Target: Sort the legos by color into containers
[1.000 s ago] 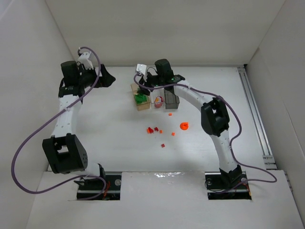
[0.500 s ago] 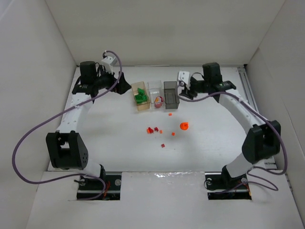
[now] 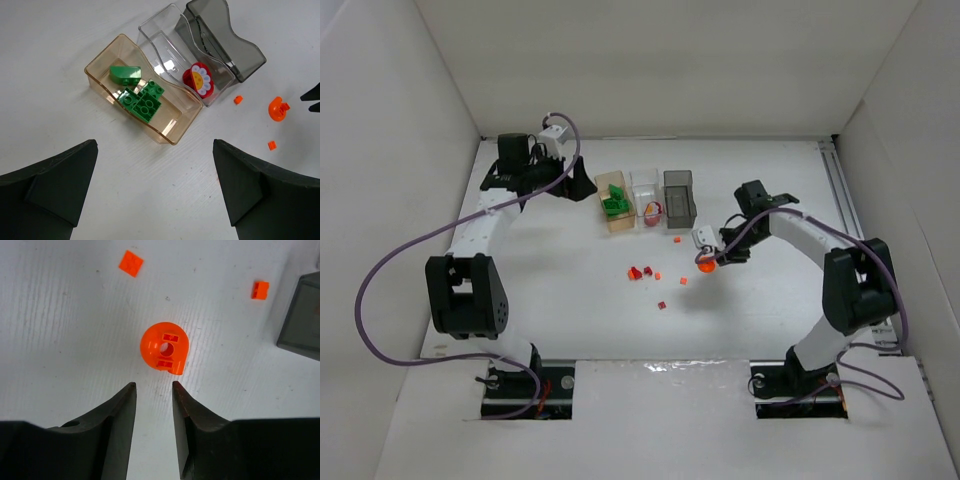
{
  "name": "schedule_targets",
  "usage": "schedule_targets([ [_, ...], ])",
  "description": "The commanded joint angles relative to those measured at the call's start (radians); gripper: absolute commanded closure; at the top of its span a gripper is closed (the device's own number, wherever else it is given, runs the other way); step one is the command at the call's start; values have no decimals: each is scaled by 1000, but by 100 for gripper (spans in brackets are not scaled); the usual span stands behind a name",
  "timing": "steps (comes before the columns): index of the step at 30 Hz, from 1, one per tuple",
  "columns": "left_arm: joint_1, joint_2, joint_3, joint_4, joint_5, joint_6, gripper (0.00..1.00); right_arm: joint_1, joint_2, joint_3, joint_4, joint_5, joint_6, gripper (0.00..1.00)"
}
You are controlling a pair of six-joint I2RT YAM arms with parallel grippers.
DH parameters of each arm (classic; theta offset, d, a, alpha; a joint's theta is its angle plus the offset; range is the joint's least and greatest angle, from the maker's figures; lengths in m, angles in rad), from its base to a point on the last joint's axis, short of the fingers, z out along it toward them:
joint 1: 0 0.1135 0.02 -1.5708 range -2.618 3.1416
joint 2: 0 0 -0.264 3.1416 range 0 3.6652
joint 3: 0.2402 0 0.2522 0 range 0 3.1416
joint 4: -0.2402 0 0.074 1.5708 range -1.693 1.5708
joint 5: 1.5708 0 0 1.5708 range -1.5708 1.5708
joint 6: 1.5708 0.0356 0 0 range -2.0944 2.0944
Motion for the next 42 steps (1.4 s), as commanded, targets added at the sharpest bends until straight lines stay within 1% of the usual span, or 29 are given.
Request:
schedule_targets([
  [1,0,-22,42,11,5,5,0,-7,27,53,-24,-6,-53,59],
  [6,0,-31,20,11,-4,25,0,28,77,82,-24,26,-44,59],
  [8,0,-40,11,11,-14,25,0,28,106,94,-1,26,-21,56],
  [10,0,-40,11,11,-14,25,0,28,142,123,0,26,-4,51],
  [13,0,-49,2,11,-14,43,0,39,175,153,-10,26,7,46],
  [18,9,-58,-27,11,-37,52,0,60,175,143,-10,26,7,45],
  [19,9,-58,-27,11,-37,52,0,70,184,143,-10,26,7,47],
  [23,18,-58,-27,11,-37,52,0,70,184,131,-10,26,7,50],
  [24,18,-58,-27,11,-37,52,0,70,193,131,-10,26,7,53],
  [27,18,-58,-27,11,-37,52,0,70,202,131,-10,35,7,56],
  [37,18,-40,-27,20,-15,52,0,39,233,131,-37,35,-3,54],
  [41,28,-31,-27,29,-15,43,0,30,242,131,-37,25,-3,63],
  [42,28,-31,-27,29,-15,43,0,30,242,131,-37,25,-3,69],
])
